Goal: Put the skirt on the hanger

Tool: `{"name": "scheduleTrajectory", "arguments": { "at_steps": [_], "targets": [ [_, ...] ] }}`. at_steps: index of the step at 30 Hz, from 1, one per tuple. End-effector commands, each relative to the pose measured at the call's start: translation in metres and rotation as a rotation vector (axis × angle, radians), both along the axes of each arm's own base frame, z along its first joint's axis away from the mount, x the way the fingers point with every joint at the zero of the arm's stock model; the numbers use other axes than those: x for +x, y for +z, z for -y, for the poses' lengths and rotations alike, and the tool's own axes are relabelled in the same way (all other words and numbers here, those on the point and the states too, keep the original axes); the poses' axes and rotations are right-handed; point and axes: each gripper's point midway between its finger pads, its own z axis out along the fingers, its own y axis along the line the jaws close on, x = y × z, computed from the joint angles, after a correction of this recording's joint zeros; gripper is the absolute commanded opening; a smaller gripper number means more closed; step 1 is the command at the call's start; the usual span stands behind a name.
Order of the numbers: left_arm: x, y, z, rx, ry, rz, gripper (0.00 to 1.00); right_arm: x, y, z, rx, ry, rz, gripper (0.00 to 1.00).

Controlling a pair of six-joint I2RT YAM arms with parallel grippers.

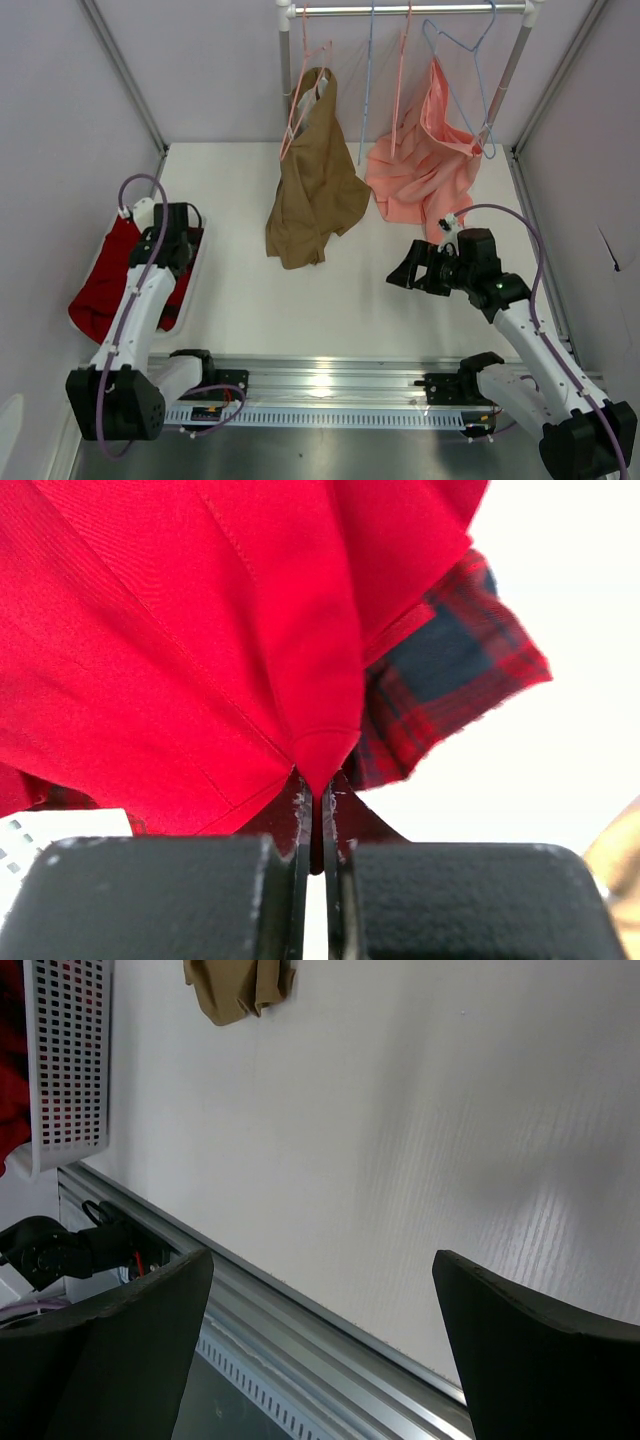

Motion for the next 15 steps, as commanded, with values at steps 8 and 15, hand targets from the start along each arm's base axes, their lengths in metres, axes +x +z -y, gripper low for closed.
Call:
{"name": "scheduleTrajectory", "arguments": {
  "at_steps": [8, 15],
  "targets": [
    [0.031, 0.14, 0.059, -0.132, -0.378, 0.427, 0.0, 0.015, 0.023, -0.012, 0.043, 0.024, 0.054, 1.0],
    [0.022, 0.204, 0.085, -0.118, -0.527, 0.542, 0.0, 0.029, 0.055, -0.031, 0.09, 0.049, 0.142, 1.0]
  ]
}}
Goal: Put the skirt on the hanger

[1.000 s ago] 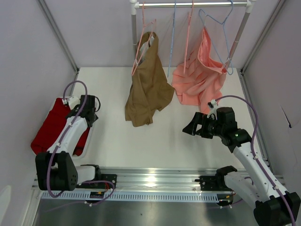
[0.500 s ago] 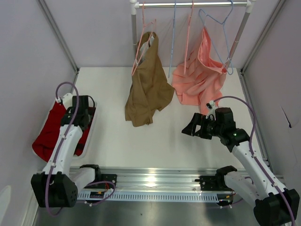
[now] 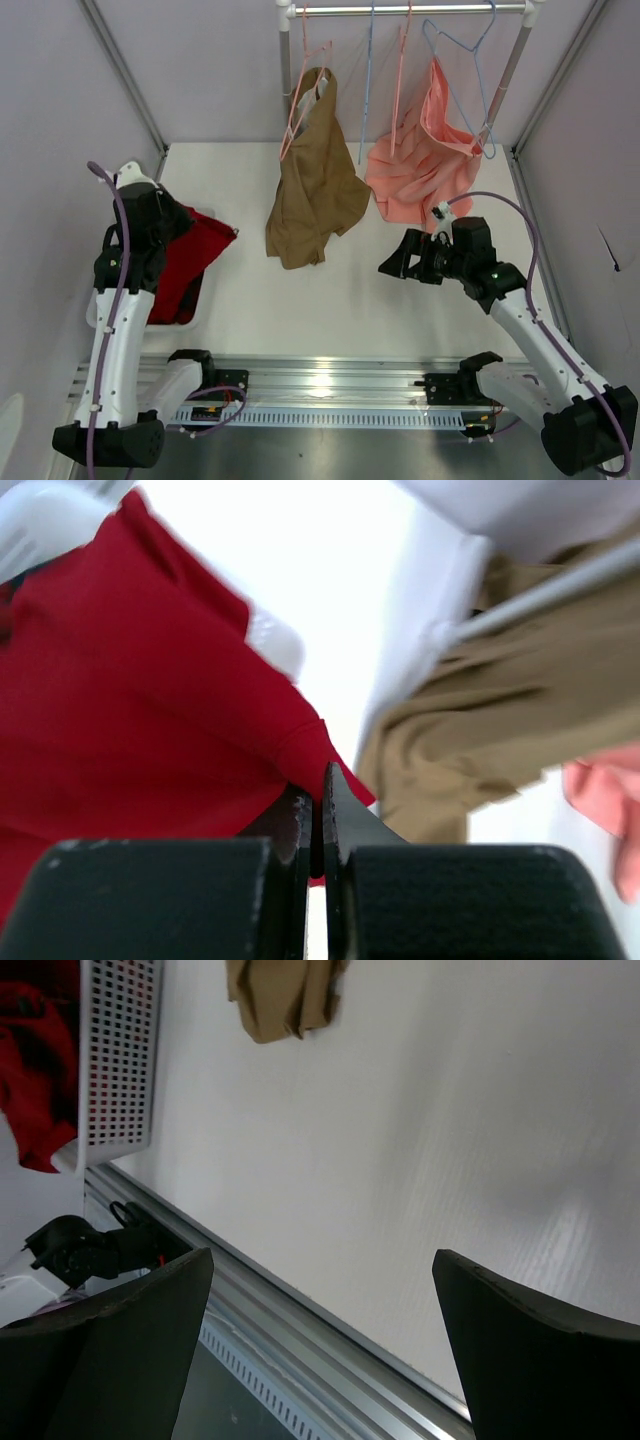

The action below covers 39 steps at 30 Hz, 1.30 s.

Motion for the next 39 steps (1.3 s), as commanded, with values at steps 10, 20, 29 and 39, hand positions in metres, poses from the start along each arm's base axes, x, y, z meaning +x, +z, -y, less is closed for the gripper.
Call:
{"name": "scheduleTrajectory", "arguments": {
  "at_steps": [10, 20, 29, 39],
  "targets": [
    [-0.021, 0.172, 0.048, 0.054, -0.298, 0.401, 0.0, 0.023, 0.073, -0.065, 0.042, 0.112, 0.203, 0.99],
    [-0.063, 0.291, 0.106, 0.065, -0.651, 0.72, 0.0, 0.028, 0.099, -0.079, 0.068, 0.13, 0.249, 0.99],
    [-0.092, 0.317, 0.156, -0.056, -0.94, 0.824, 0.0, 0.027, 0.121, -0.067, 0.052, 0.093, 0.309, 0.99],
    [-0.092, 0.233, 0.188, -0.229, -1.005, 0.709, 0.0, 0.011, 0.138, -0.056, 0.093, 0.065, 0.337, 0.99]
  ]
}}
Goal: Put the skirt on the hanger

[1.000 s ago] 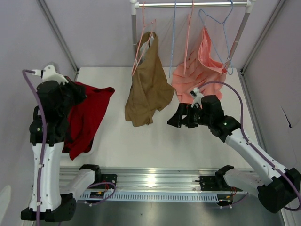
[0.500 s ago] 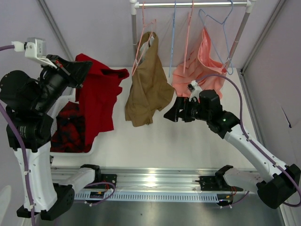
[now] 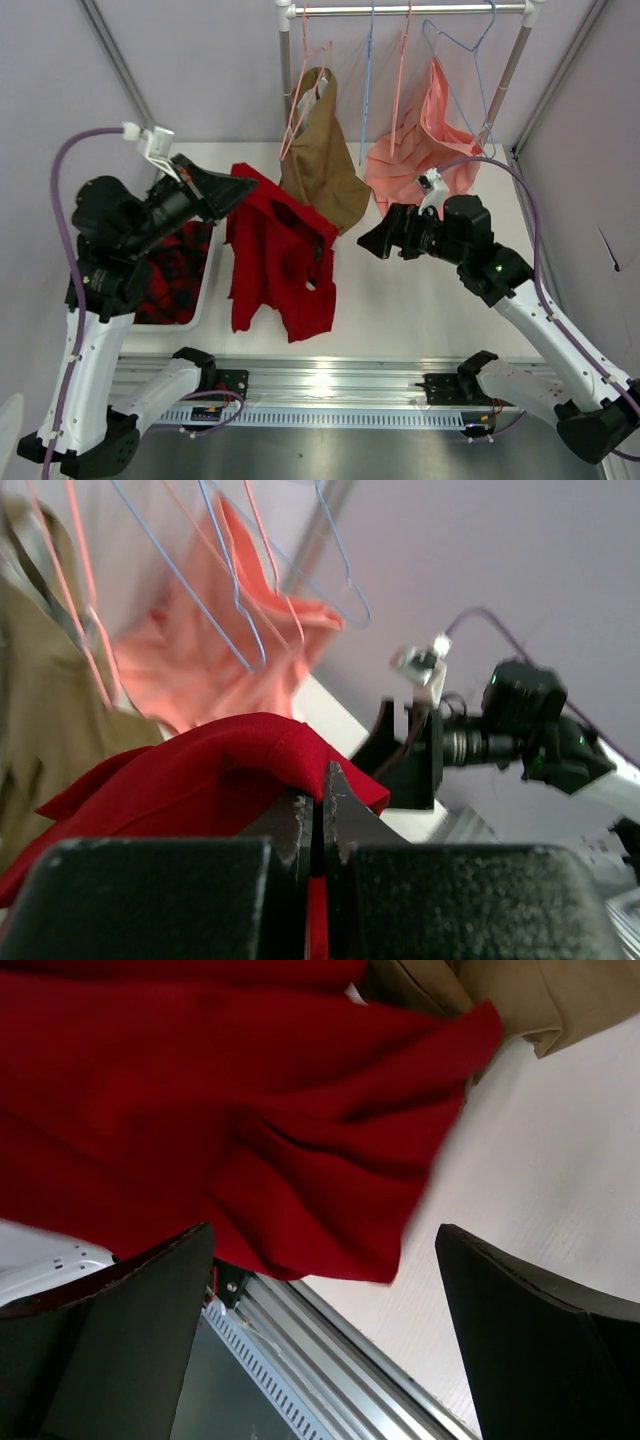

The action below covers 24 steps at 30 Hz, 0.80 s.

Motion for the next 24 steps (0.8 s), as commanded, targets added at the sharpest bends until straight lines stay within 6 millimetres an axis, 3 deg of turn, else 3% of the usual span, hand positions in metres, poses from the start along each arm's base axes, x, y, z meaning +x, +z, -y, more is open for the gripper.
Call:
{"name": "scheduleTrajectory", "arguments": {
  "at_steps": [1, 5, 7, 8, 10, 11, 16, 22, 24],
  "targets": [
    [-0.008, 0.002, 0.011, -0.071, -0.034, 0.06, 0.0, -0.005, 0.018, 0.002, 0.03, -0.007, 0.035, 0.99],
    [0.011, -0.089, 0.027, -0.043, -0.036, -0.13, 0.0, -0.014, 0.001, -0.003, 0.034, 0.021, 0.001, 0.99],
    [0.008, -0.104, 0.031, -0.058, -0.051, -0.148, 0.0, -0.019, -0.015, -0.007, 0.022, 0.028, -0.027, 0.99],
    [0.012, -0.14, 0.034, -0.045, -0.048, -0.226, 0.0, -0.026, -0.018, -0.014, 0.015, 0.044, -0.025, 0.99],
    [0.01, -0.155, 0.039, -0.047, -0.056, -0.247, 0.0, -0.034, -0.032, -0.021, -0.008, 0.058, -0.038, 0.99],
    [0.011, -0.181, 0.04, -0.033, -0.048, -0.297, 0.0, -0.043, -0.037, -0.03, -0.025, 0.075, -0.029, 0.99],
    [0.008, -0.226, 0.04, 0.01, -0.023, -0.384, 0.0, -0.067, -0.076, -0.046, -0.131, 0.099, -0.044, 0.99],
    [0.008, -0.248, 0.038, 0.039, -0.002, -0.44, 0.0, -0.078, -0.116, -0.064, -0.282, 0.12, -0.027, 0.99],
    [0.009, -0.252, 0.038, 0.048, 0.001, -0.455, 0.0, -0.077, -0.118, -0.069, -0.307, 0.118, -0.006, 0.99]
  ]
}}
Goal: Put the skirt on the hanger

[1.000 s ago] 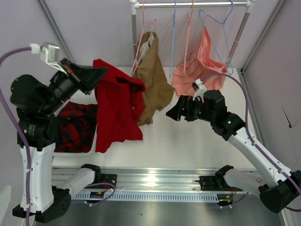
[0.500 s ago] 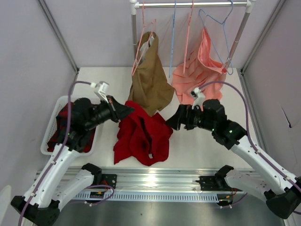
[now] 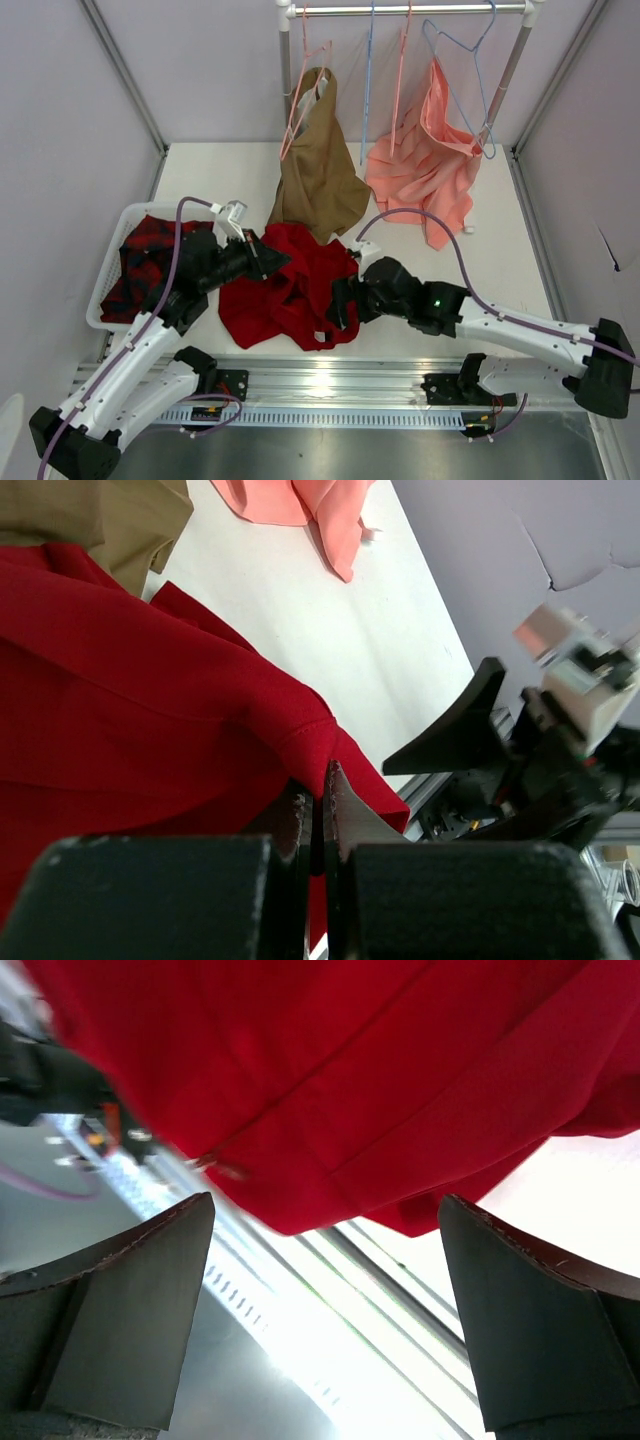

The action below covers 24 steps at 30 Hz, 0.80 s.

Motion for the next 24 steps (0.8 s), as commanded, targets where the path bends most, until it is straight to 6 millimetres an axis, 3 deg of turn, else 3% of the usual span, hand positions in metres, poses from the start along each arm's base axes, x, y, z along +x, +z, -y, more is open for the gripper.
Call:
{"name": "scheduleTrajectory", "arguments": {
  "at_steps": [1, 8, 13, 18, 24],
  "targets": [
    [0.005, 0.007, 0.002, -0.019, 0.018, 0.027, 0.0, 0.01, 0.005, -0.013, -0.026, -0.033, 0.099, 0.99],
    [0.007, -0.001, 0.004, 0.0, 0.014, 0.0, 0.0, 0.007, 0.004, -0.015, -0.071, -0.043, 0.175, 0.99],
    [0.006, -0.004, 0.004, 0.011, 0.014, -0.013, 0.0, -0.001, 0.014, -0.019, -0.063, -0.02, 0.242, 0.99],
    [0.005, -0.01, 0.007, 0.02, 0.014, -0.035, 0.0, -0.005, -0.001, -0.026, -0.124, 0.013, 0.262, 0.99],
    [0.005, -0.015, 0.007, 0.035, 0.019, -0.055, 0.0, -0.005, -0.001, -0.033, -0.172, 0.014, 0.314, 0.99]
  ]
}}
